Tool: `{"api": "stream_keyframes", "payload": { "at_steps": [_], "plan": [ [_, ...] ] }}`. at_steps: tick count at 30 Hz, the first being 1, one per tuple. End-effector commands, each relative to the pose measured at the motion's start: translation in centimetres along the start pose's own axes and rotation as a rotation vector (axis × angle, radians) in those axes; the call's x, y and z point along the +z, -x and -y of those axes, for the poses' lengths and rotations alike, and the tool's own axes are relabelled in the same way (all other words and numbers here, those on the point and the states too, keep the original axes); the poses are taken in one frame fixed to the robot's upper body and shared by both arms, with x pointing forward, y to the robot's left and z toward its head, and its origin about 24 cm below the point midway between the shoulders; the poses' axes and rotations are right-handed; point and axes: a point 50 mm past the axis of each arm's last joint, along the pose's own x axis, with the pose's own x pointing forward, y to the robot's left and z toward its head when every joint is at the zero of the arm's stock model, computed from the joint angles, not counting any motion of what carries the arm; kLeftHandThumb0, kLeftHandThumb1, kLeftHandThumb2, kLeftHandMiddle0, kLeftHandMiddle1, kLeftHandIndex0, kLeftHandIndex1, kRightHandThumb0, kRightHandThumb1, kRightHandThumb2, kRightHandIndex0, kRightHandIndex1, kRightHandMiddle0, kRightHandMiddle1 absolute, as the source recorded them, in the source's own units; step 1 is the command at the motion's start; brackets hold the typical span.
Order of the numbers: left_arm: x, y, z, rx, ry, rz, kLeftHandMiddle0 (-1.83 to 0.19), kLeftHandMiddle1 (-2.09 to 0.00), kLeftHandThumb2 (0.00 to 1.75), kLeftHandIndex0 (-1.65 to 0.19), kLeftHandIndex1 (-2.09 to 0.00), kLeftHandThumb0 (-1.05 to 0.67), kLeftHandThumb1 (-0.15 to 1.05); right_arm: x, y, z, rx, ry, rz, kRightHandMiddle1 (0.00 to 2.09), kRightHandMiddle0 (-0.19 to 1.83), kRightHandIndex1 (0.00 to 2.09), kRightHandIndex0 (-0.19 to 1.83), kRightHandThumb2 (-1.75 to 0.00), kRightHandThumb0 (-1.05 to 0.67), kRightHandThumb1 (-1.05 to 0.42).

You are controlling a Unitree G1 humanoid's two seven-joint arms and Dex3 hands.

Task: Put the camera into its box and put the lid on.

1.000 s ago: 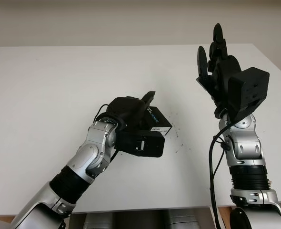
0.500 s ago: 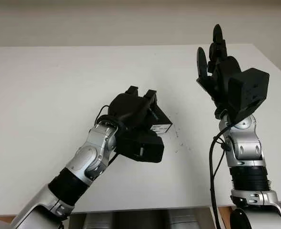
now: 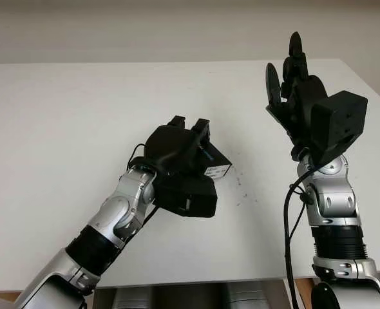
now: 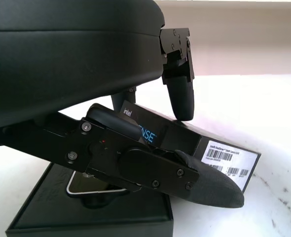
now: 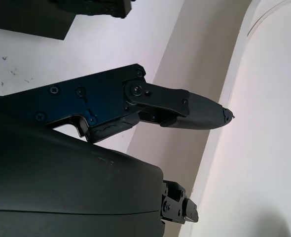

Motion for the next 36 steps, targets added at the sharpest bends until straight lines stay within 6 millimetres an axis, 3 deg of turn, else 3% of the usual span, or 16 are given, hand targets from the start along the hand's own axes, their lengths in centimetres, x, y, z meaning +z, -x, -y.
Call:
{"api": "stream_keyframes", "payload": {
  "at_steps": [1,6,14,18,20,22,25,26,31,36],
  "plan": [
    [-0.8,0.4,-0.7,0.017,0.053,-0.008,-0.48,-2.09,0.25,-0.08,-2.09,-0.34,1.05,0.3,0.1,-0.1,0.01,0.004,0.017,0.03,-0.19,0.05,-0.18,-0.59,-0.67,-1.05],
    [-2.1,1.5,-2.4,0.021,0.204,0.013,-0.36,-2.09,0.31,-0.1,-2.09,-0.31,1.05,0.1,0.1,-0.1,0.016,0.0,0.003,0.03,-0.18,0.05,-0.18,-0.59,-0.67,-1.05],
    [-3.9,3.4,-4.6,0.104,0.29,0.022,-0.28,-2.09,0.31,-0.04,-2.07,-0.29,1.05,-0.2,0.1,-0.7,0.051,-0.002,0.007,0.04,-0.19,0.05,-0.18,-0.6,-0.63,-1.05],
    [-4.9,4.2,-5.1,0.112,0.305,0.021,-0.2,-2.09,0.33,-0.06,-1.75,-0.29,1.05,-0.3,0.1,-0.8,0.064,-0.001,-0.006,0.05,-0.18,0.05,-0.18,-0.59,-0.65,-1.05],
    [-5.5,4.5,-5.2,0.116,0.304,0.03,-0.21,-2.09,0.34,-0.04,-1.91,-0.3,1.05,-0.4,0.0,-0.8,0.068,0.006,-0.027,0.05,-0.18,0.05,-0.18,-0.58,-0.66,-1.05],
    [-6.1,4.9,-5.3,0.109,0.295,0.046,-0.26,-2.09,0.34,-0.06,-2.06,-0.32,1.05,-0.5,0.1,-0.9,0.071,0.012,-0.035,0.05,-0.18,0.05,-0.18,-0.59,-0.65,-1.05],
    [-7.3,5.4,-5.0,0.108,0.215,0.093,-0.23,-2.09,0.34,-0.04,-2.08,-0.33,1.05,-0.7,0.1,-0.9,0.075,0.012,-0.04,0.05,-0.18,0.05,-0.18,-0.6,-0.65,-1.05],
    [-7.7,5.5,-4.8,0.114,0.197,0.112,-0.17,-2.09,0.34,-0.03,-2.0,-0.34,1.05,-0.7,0.2,-0.9,0.078,0.013,-0.037,0.05,-0.18,0.05,-0.18,-0.61,-0.65,-1.05],
    [-9.7,5.6,-3.8,0.152,0.165,0.183,-0.11,-2.09,0.33,-0.01,-1.96,-0.36,1.05,-1.0,0.4,-0.8,0.082,0.024,-0.024,0.06,-0.17,0.06,-0.17,-0.6,-0.67,-1.05],
    [-10.4,5.2,-2.9,0.159,0.143,0.215,-0.06,-2.07,0.34,-0.01,-1.87,-0.36,1.05,-1.2,0.6,-0.7,0.092,0.03,-0.017,0.06,-0.17,0.06,-0.17,-0.61,-0.67,-1.05]
  ]
}}
